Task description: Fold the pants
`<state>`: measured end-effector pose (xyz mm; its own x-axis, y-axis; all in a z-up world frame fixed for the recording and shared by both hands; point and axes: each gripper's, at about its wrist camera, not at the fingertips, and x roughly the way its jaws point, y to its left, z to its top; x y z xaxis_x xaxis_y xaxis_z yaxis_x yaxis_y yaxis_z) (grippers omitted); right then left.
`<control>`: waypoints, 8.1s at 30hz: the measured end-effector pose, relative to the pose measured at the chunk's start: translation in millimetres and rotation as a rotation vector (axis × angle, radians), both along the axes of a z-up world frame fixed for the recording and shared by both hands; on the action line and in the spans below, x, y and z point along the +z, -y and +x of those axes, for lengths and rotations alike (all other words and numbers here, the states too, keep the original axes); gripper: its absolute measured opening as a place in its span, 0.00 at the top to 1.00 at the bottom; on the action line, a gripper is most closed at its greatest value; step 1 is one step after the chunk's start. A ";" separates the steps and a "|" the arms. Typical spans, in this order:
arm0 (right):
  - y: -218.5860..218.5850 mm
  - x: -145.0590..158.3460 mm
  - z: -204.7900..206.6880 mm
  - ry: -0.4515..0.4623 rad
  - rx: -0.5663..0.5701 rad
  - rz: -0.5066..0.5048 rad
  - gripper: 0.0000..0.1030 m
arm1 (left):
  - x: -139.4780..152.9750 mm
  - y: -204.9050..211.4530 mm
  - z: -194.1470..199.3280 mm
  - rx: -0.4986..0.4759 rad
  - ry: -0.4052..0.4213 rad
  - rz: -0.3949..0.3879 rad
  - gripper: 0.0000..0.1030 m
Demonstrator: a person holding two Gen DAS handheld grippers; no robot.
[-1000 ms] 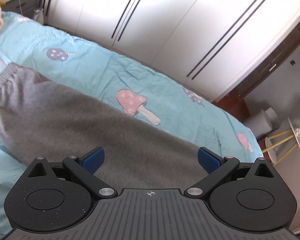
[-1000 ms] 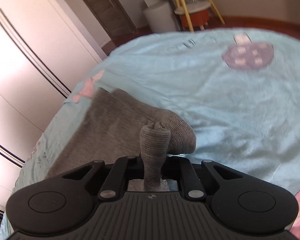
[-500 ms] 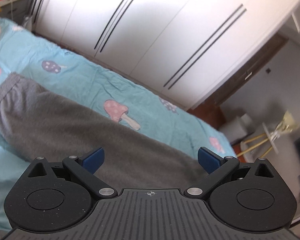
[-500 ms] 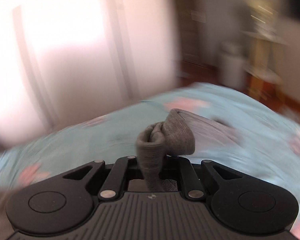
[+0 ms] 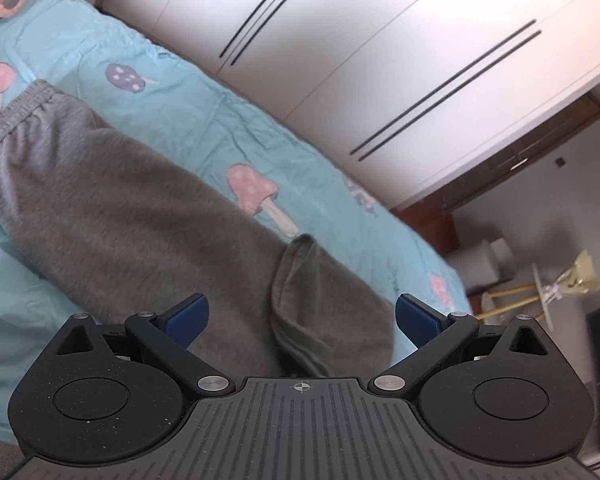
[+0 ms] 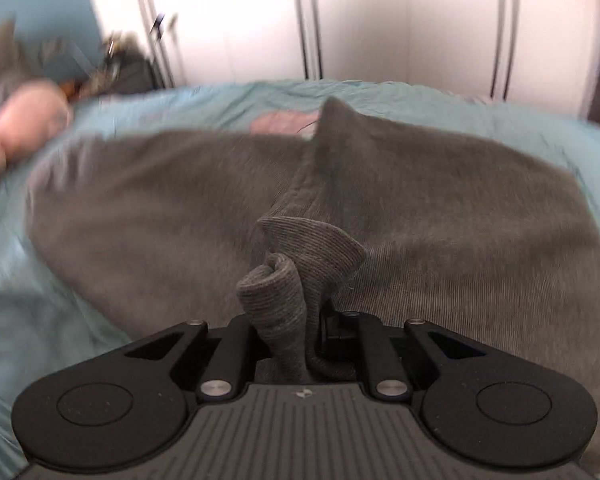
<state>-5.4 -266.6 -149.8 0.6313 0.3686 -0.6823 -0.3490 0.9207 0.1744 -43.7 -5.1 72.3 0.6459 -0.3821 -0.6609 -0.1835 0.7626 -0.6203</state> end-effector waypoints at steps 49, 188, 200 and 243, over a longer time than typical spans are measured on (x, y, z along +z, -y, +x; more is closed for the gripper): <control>120.2 -16.0 30.1 -0.073 -0.513 0.458 0.49 | -176.5 128.9 156.6 -0.146 -0.042 0.534 0.98; 76.7 -17.8 29.0 0.044 -0.454 0.194 0.05 | -238.0 -291.6 0.0 0.507 0.144 -0.275 0.39; 75.2 -18.3 32.2 0.052 -0.459 0.186 0.05 | -225.0 -285.4 16.6 0.523 0.118 -0.205 0.52; 191.0 -0.4 -5.6 -0.086 -0.651 0.735 0.06 | -90.1 132.8 18.9 -0.233 0.253 0.110 0.17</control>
